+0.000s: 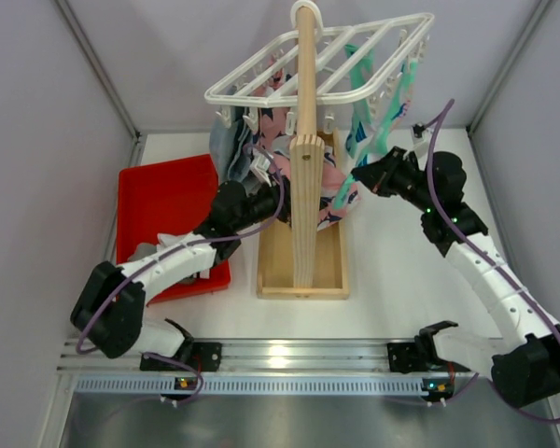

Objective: Remove the socks clipped to the hanger

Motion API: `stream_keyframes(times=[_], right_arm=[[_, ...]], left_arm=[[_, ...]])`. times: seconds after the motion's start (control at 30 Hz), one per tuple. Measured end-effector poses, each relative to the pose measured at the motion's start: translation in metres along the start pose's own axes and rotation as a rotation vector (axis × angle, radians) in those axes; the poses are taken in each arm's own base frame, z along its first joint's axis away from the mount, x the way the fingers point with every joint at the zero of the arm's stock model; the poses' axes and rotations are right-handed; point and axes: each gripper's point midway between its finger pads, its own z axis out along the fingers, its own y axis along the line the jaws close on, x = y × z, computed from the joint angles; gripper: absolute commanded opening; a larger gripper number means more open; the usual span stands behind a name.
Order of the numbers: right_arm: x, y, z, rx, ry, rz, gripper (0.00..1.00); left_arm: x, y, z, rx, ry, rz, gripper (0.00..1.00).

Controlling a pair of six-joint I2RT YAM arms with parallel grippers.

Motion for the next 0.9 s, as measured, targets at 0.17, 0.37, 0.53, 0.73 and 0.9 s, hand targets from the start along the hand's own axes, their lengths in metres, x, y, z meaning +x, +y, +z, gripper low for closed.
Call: stream_keyframes(times=[0.17, 0.37, 0.53, 0.73, 0.9], right_arm=[[-0.001, 0.006, -0.003, -0.019, 0.000, 0.028, 0.00], [-0.005, 0.014, -0.005, -0.044, -0.015, 0.050, 0.00], [-0.007, 0.017, -0.007, -0.050, -0.021, 0.070, 0.00], [-0.007, 0.018, -0.007, -0.050, -0.021, 0.088, 0.00], [-0.008, 0.019, -0.007, -0.050, -0.021, 0.097, 0.00]], left_arm=[[-0.004, 0.006, 0.026, 0.010, 0.002, -0.117, 0.98], [-0.014, 0.008, 0.039, 0.000, -0.040, -0.316, 0.98], [-0.014, 0.010, 0.046, 0.019, -0.046, -0.419, 0.98], [-0.012, 0.000, 0.052, 0.052, -0.041, -0.348, 0.98], [0.000, -0.010, 0.058, 0.074, -0.036, -0.233, 0.98]])
